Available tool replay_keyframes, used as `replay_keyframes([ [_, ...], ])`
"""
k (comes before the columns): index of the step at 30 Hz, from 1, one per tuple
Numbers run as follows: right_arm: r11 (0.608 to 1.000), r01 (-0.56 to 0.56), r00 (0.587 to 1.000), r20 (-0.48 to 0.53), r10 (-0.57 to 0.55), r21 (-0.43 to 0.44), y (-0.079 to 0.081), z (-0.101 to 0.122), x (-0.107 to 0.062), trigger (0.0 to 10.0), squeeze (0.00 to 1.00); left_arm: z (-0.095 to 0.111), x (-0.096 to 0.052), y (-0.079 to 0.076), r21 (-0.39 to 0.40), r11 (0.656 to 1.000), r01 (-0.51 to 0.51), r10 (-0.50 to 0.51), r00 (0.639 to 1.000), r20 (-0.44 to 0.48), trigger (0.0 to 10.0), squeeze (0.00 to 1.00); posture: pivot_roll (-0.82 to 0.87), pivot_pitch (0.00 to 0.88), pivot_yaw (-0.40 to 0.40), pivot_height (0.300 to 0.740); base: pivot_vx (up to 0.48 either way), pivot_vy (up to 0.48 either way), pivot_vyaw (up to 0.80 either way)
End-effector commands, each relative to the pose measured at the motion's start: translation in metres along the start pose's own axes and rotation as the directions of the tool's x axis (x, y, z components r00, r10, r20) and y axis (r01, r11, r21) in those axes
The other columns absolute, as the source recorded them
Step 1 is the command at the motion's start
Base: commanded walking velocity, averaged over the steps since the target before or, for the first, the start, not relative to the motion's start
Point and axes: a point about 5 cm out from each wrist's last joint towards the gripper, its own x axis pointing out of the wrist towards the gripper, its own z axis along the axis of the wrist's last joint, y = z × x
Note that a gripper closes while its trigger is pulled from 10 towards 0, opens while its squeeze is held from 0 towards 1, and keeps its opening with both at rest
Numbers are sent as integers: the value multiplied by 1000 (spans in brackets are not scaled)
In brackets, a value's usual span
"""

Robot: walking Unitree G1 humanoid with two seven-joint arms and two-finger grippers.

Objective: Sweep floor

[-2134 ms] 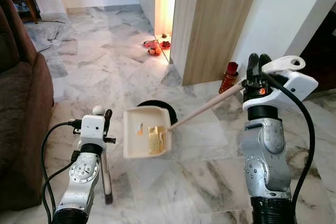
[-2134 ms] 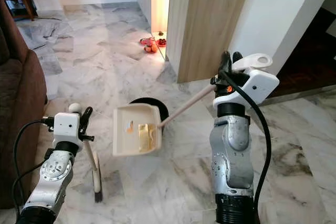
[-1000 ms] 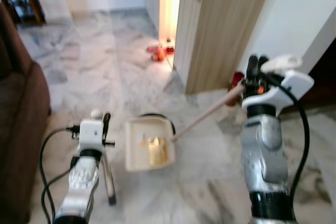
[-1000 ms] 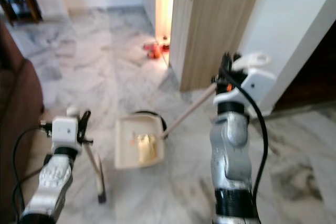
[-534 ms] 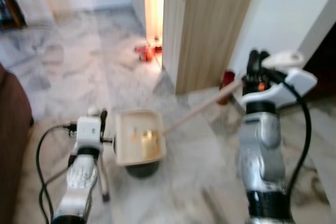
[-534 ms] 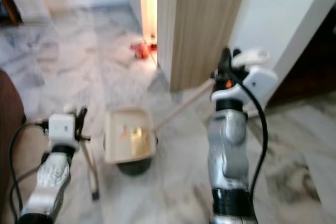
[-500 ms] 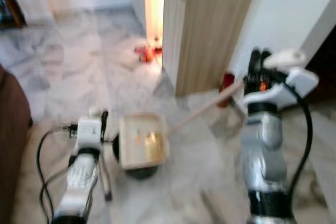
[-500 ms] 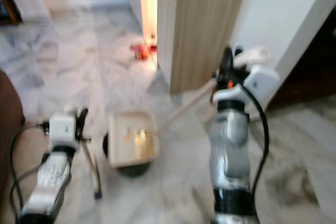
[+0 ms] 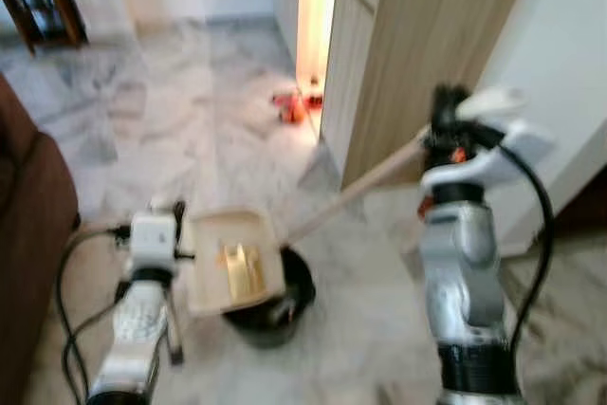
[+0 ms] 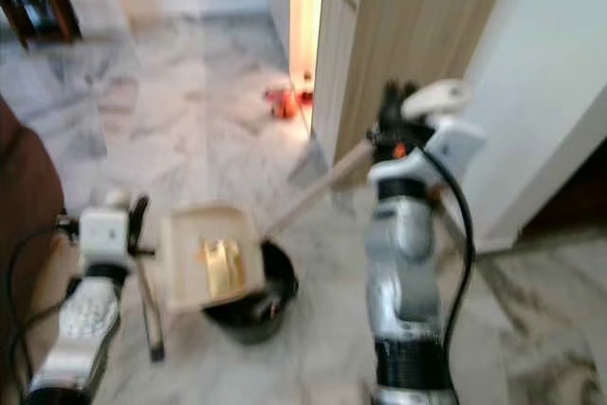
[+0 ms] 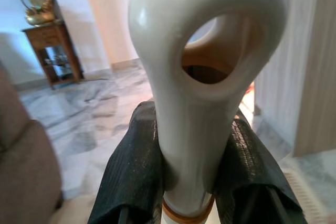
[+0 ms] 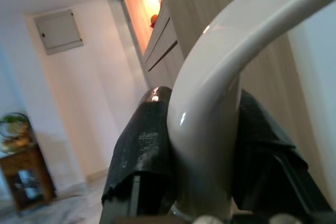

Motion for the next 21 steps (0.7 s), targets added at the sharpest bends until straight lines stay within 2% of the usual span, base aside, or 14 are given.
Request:
replay_keyframes([
  [1,999,-24,997,74,21,38,10,13,4,10000,0,12,5,7,21,1000,-16,15,998,62,10000,0,62,0,-54,740,371,0,0],
  [4,999,-30,997,72,27,41,12,13,4,10000,0,12,5,8,21,1000,-17,16,998,64,10000,0,68,0,-56,740,334,0,0],
  [16,999,-51,996,70,49,15,13,12,2,10000,0,12,4,5,19,1000,-5,4,998,65,10000,0,59,0,-50,740,0,0,0],
  [21,991,-127,988,81,129,-35,24,12,-1,10000,0,11,4,5,19,1000,-3,1,998,64,10000,0,59,0,-50,740,0,0,0],
])
